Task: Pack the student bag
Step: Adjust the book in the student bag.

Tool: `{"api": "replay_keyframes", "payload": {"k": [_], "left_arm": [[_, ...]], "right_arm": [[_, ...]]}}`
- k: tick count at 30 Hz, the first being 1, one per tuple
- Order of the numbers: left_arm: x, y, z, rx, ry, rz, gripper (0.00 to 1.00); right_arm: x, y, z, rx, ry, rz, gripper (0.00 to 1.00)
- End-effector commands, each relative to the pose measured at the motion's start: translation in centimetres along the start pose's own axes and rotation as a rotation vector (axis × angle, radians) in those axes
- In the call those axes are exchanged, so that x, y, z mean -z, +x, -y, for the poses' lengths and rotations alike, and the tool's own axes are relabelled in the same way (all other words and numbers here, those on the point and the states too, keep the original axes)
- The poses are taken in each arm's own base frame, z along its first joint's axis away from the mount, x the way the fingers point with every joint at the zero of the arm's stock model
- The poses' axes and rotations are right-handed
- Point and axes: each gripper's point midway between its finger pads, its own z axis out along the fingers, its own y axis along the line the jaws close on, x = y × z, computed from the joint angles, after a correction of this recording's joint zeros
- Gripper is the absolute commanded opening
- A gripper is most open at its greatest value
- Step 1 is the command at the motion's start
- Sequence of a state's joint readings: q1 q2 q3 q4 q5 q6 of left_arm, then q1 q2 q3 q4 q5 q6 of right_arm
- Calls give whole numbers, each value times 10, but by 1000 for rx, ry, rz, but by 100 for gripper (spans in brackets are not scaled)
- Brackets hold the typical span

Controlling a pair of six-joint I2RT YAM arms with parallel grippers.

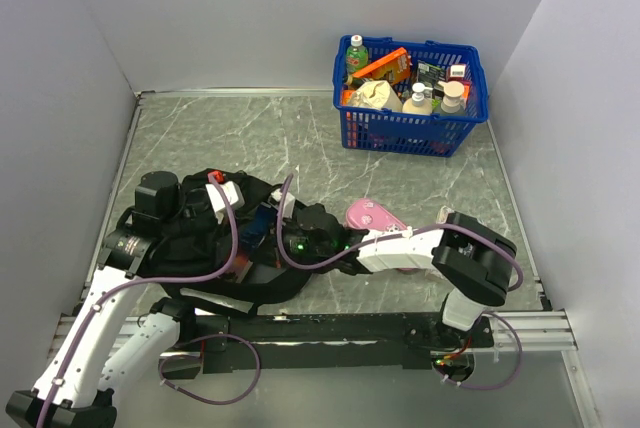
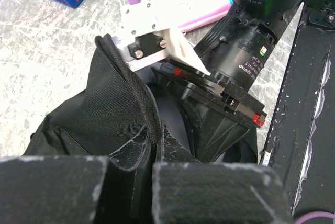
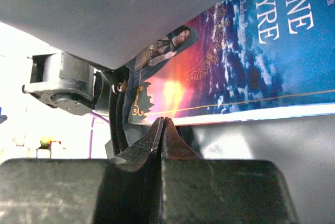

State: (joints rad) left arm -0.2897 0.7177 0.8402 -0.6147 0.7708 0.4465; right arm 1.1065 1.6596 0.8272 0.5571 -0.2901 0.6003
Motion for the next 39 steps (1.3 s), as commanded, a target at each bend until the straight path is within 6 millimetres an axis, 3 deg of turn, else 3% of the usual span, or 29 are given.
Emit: {"api": "replay_keyframes", "payload": {"k": [1,9,14,19,21,31,33,35,36,37,39], "left_arm": [[5,-33,-2,-84,-2,98,1],[5,-35,-2,-89,0,93,1],[6,-41,-4,-85,0,100,1],[5,-46,-4,-76,10,105,1],[5,-45,-4,-70,11,106,1],[4,-44,-2,-59,17,113,1],[4,-43,-2,-58,17,107,1],[5,-41,-1,-69,15,101,1],[5,-38,-1,-68,14,96,1],[5,-37,0,-73,16,96,1],[4,-32,1,-68,18,91,1]], "right_arm": [[6,2,-3,43,-22,6,0],[-4,19,7,58,-5,-25,0],[-24,2,14,105,70,57,0],[-43,-3,20,112,91,114,0],[-49,-14,18,106,101,158,0],[-75,-32,-5,129,65,184,2],[-73,-34,-5,137,83,177,10],[-62,-37,-2,140,109,162,27],[-48,-42,1,133,122,168,46],[-39,-43,3,131,135,168,58],[-16,-50,-1,143,139,182,100]]}}
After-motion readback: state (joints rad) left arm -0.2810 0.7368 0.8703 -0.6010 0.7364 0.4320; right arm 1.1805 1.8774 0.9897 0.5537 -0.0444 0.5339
